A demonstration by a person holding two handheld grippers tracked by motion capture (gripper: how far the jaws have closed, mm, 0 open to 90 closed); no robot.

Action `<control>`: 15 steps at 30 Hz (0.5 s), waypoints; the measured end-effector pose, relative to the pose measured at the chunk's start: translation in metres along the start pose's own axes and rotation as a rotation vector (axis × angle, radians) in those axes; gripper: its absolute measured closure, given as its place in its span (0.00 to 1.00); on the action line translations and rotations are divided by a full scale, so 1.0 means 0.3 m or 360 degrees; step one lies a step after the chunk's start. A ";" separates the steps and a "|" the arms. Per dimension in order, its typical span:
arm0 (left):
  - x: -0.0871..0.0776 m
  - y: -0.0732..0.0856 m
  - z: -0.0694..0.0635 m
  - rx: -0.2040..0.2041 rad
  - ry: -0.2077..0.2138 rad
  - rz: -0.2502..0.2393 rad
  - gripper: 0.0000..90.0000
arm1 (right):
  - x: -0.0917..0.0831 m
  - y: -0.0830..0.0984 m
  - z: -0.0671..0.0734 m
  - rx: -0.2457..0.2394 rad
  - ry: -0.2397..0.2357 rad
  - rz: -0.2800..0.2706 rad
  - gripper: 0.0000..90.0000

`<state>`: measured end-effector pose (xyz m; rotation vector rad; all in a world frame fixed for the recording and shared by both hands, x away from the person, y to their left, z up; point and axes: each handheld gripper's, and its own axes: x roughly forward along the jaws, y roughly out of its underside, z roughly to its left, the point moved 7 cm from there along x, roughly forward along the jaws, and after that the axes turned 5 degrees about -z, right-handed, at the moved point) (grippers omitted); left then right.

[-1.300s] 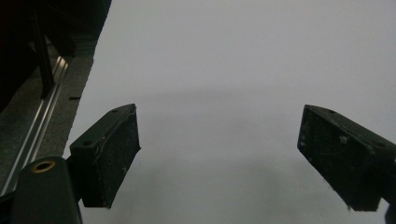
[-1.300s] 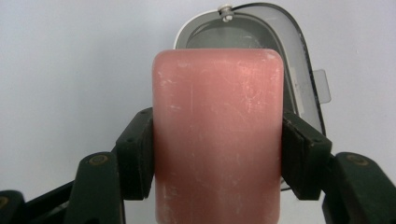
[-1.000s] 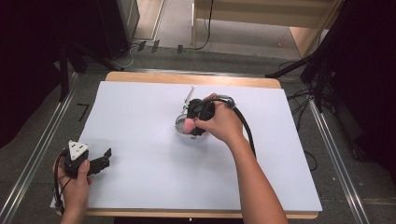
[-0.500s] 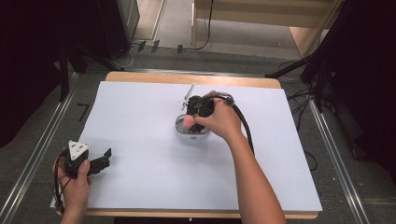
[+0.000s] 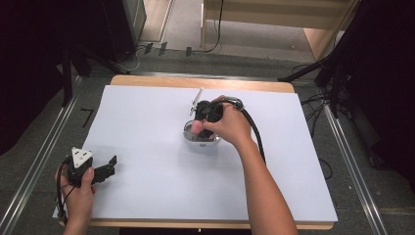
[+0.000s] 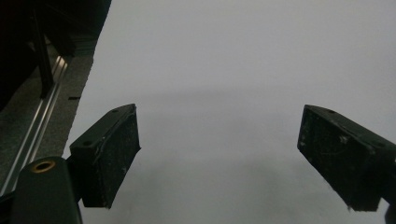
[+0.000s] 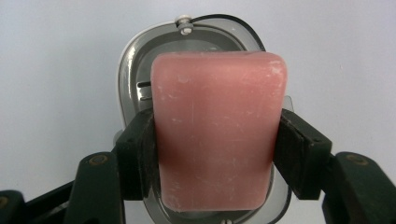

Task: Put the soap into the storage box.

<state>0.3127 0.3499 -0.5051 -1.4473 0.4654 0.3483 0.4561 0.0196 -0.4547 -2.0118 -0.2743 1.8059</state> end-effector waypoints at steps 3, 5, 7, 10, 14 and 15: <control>0.000 0.000 0.000 -0.0001 0.0000 0.0000 0.15 | 0.000 0.003 0.000 0.0008 0.0002 0.0011 0.43; 0.000 0.000 0.000 -0.0001 0.0000 0.0000 0.15 | 0.000 0.004 0.001 0.0011 0.0001 0.0016 0.43; 0.000 0.000 0.000 0.0000 0.0000 0.0000 0.15 | -0.005 0.000 0.003 0.0024 -0.0013 -0.0007 0.43; 0.000 0.000 0.000 0.0001 -0.0001 0.0001 0.15 | -0.021 -0.010 0.001 0.0061 -0.0014 -0.0067 0.41; 0.000 0.000 0.000 -0.0001 0.0000 0.0000 0.15 | -0.041 -0.005 0.003 0.0096 0.0003 -0.0079 0.40; 0.000 0.000 0.000 -0.0001 0.0000 0.0000 0.15 | -0.041 -0.005 0.003 0.0096 0.0003 -0.0079 0.40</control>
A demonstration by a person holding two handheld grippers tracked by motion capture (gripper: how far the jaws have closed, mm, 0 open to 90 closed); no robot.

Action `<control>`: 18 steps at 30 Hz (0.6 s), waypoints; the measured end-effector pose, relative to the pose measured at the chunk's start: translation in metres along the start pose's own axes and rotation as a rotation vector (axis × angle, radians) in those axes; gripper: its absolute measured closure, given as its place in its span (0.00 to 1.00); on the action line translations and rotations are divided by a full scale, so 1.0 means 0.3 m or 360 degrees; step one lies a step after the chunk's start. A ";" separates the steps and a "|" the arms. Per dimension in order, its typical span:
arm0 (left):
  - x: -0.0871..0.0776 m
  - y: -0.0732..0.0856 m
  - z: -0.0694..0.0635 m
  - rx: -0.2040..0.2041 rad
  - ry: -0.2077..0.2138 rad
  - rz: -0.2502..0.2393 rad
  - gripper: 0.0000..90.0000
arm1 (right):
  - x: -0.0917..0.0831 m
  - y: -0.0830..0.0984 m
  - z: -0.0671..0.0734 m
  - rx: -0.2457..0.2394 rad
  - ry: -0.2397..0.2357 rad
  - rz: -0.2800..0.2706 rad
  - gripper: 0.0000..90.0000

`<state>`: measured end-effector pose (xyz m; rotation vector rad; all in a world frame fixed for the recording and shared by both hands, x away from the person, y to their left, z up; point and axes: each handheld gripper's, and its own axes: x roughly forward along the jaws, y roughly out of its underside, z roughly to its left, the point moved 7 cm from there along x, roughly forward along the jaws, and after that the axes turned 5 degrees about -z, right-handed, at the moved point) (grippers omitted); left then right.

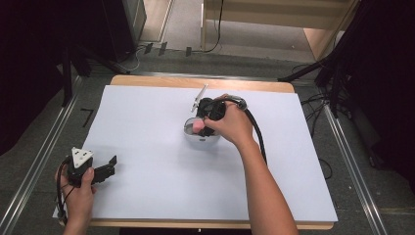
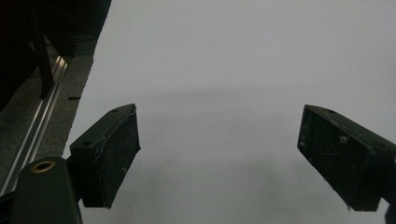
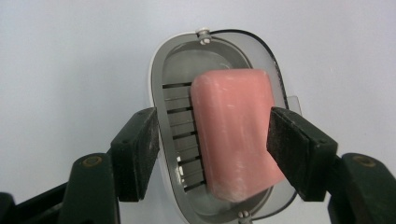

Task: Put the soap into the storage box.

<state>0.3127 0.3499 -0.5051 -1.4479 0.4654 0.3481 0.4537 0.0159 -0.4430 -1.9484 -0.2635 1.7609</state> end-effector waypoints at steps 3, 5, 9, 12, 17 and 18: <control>0.000 0.000 0.000 0.0002 -0.0001 0.0000 0.15 | -0.010 0.007 0.007 0.0020 0.0007 -0.0029 0.39; 0.000 0.000 0.000 0.0003 -0.0001 0.0002 0.15 | -0.017 0.012 0.013 0.0033 0.0014 -0.0037 0.38; 0.000 0.000 0.000 0.0004 -0.0002 0.0002 0.15 | -0.030 0.027 0.020 0.0056 0.0030 -0.0065 0.37; 0.000 0.000 0.000 0.0006 -0.0004 0.0003 0.15 | -0.036 0.047 0.030 0.0074 0.0026 -0.0064 0.34; 0.001 0.000 0.000 0.0008 -0.0005 0.0003 0.15 | -0.049 0.082 0.047 0.0122 0.0023 -0.0091 0.25; 0.001 0.000 0.000 0.0008 -0.0005 0.0003 0.15 | -0.049 0.082 0.047 0.0122 0.0023 -0.0091 0.25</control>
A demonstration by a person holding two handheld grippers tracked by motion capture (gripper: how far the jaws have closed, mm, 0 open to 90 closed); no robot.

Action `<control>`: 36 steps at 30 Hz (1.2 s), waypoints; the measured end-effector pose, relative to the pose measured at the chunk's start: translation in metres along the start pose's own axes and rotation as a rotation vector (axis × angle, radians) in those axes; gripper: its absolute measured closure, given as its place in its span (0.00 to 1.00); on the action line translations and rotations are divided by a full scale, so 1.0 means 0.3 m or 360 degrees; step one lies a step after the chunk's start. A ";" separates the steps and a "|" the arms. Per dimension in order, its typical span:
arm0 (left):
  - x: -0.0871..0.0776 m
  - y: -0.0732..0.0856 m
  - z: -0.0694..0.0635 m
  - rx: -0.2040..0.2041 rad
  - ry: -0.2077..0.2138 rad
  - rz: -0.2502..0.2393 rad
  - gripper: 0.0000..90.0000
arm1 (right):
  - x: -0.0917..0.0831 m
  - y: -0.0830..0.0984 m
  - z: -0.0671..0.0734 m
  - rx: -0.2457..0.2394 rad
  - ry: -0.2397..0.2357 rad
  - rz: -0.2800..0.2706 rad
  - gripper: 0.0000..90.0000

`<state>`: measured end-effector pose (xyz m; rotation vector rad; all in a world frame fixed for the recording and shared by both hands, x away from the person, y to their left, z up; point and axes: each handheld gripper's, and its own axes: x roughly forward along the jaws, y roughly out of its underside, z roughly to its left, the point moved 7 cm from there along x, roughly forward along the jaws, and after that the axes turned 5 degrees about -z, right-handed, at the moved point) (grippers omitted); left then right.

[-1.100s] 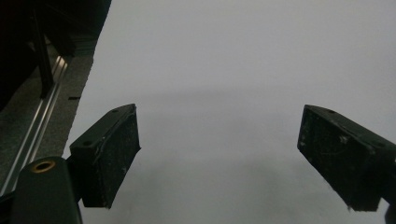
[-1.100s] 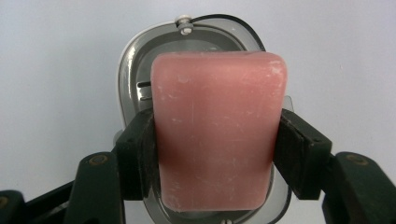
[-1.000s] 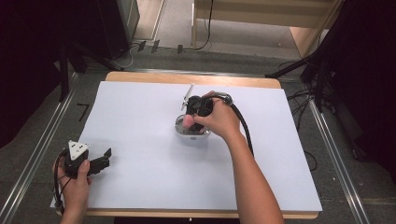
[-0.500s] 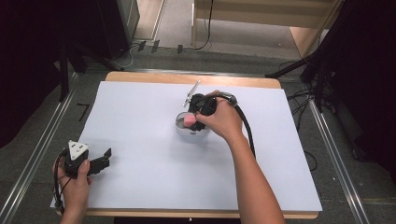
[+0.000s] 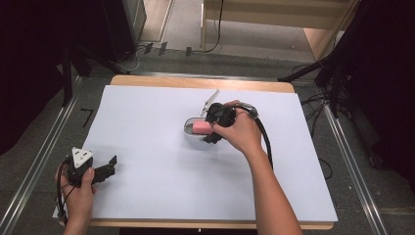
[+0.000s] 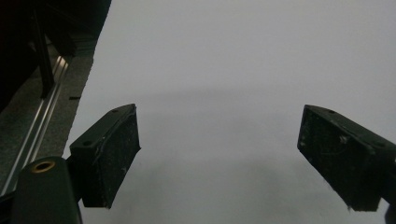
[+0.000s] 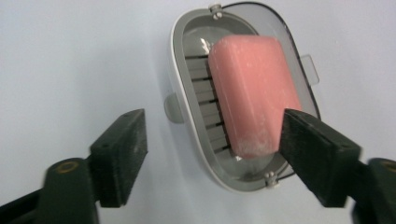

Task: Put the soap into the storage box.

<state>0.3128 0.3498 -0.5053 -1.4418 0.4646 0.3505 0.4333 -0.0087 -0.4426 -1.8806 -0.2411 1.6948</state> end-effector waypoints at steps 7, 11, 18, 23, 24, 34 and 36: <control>0.000 0.000 0.000 0.0002 0.0000 0.0003 0.15 | -0.015 0.057 0.015 0.0046 0.0059 -0.0005 0.15; -0.001 0.000 -0.001 0.0005 -0.0001 0.0004 0.15 | -0.024 0.087 0.021 0.0078 0.0083 -0.0018 0.12; 0.000 0.000 -0.001 0.0006 -0.0002 0.0002 0.15 | -0.031 0.142 0.031 0.0129 0.0089 -0.0020 0.08; 0.000 0.000 -0.001 0.0007 -0.0003 0.0002 0.15 | -0.029 0.178 0.032 0.0147 0.0091 -0.0026 0.06; 0.000 0.000 -0.002 0.0006 -0.0002 0.0000 0.15 | -0.028 0.197 0.034 0.0161 0.0100 -0.0030 0.04; 0.000 0.000 -0.003 0.0012 -0.0005 0.0002 0.15 | -0.038 0.281 0.042 0.0206 0.0122 -0.0067 0.01; 0.000 0.000 -0.003 0.0013 -0.0006 -0.0001 0.15 | -0.044 0.299 0.046 0.0223 0.0125 -0.0069 0.01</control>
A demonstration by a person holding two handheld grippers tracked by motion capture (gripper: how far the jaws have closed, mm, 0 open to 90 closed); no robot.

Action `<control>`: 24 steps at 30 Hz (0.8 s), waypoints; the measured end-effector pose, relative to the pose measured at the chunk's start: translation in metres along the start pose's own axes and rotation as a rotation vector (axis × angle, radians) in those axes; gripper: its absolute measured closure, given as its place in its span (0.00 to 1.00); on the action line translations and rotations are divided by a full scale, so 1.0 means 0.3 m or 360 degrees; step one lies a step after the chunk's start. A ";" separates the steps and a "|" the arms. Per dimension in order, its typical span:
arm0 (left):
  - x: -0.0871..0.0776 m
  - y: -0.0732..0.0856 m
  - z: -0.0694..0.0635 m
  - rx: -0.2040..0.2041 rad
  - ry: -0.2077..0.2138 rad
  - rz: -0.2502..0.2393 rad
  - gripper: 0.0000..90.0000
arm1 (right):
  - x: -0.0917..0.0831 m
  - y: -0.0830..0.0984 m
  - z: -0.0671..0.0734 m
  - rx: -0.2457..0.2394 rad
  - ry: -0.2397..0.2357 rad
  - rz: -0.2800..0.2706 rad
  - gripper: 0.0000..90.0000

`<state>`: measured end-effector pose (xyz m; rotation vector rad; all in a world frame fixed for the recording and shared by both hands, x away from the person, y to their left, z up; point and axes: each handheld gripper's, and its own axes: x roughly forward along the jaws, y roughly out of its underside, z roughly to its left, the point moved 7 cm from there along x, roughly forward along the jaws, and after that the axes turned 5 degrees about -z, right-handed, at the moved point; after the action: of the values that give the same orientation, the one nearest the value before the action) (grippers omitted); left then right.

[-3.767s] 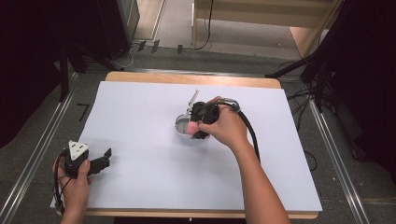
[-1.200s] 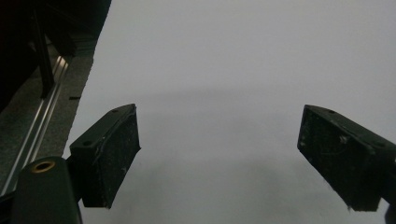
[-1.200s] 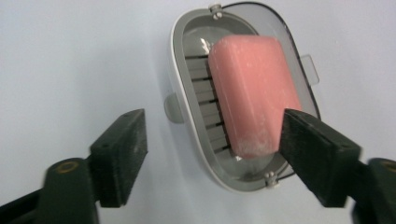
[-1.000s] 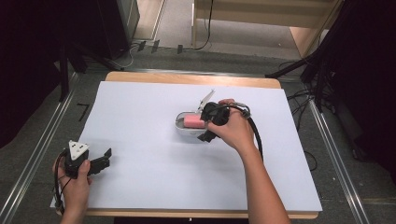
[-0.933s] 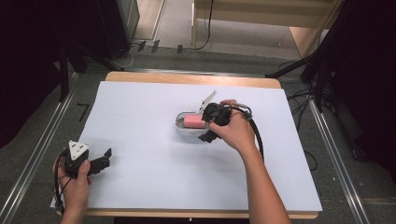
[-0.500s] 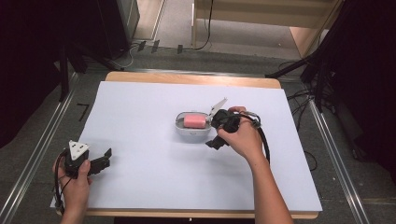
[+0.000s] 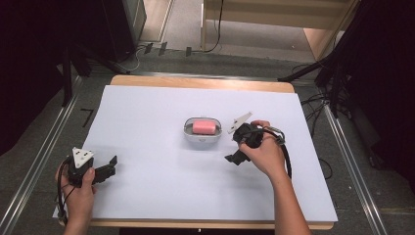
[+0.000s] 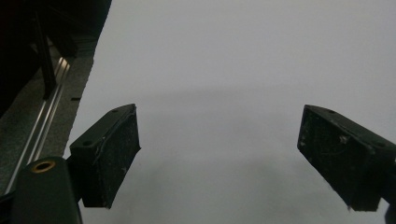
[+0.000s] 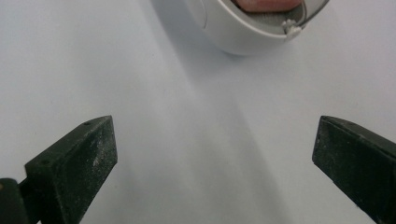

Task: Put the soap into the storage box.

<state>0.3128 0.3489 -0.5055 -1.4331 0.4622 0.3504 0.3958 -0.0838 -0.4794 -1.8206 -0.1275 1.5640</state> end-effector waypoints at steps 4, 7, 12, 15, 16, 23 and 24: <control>0.000 0.000 -0.001 0.0003 0.0001 0.0002 0.15 | -0.004 0.036 0.000 0.0016 -0.0010 -0.0004 0.01; 0.000 0.000 -0.001 0.0004 0.0000 0.0002 0.15 | -0.009 0.060 -0.002 0.0040 -0.0008 -0.0016 0.01; 0.001 0.000 -0.002 0.0006 -0.0001 0.0002 0.15 | -0.017 0.092 -0.003 0.0068 0.0001 -0.0022 0.01; 0.001 0.000 -0.002 0.0009 -0.0001 0.0003 0.15 | -0.028 0.123 -0.007 0.0087 0.0017 -0.0034 0.01; 0.001 0.000 -0.002 0.0009 -0.0001 0.0003 0.15 | -0.031 0.131 -0.008 0.0096 0.0022 -0.0037 0.01; 0.000 0.001 -0.003 0.0018 -0.0007 0.0008 0.15 | -0.050 0.190 -0.017 0.0130 0.0057 -0.0062 0.01; 0.000 0.001 -0.003 0.0019 -0.0010 0.0009 0.15 | -0.052 0.199 -0.018 0.0134 0.0061 -0.0065 0.01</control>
<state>0.3126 0.3480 -0.5058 -1.4188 0.4625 0.3558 0.3746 -0.1381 -0.5007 -1.7703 -0.0792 1.4837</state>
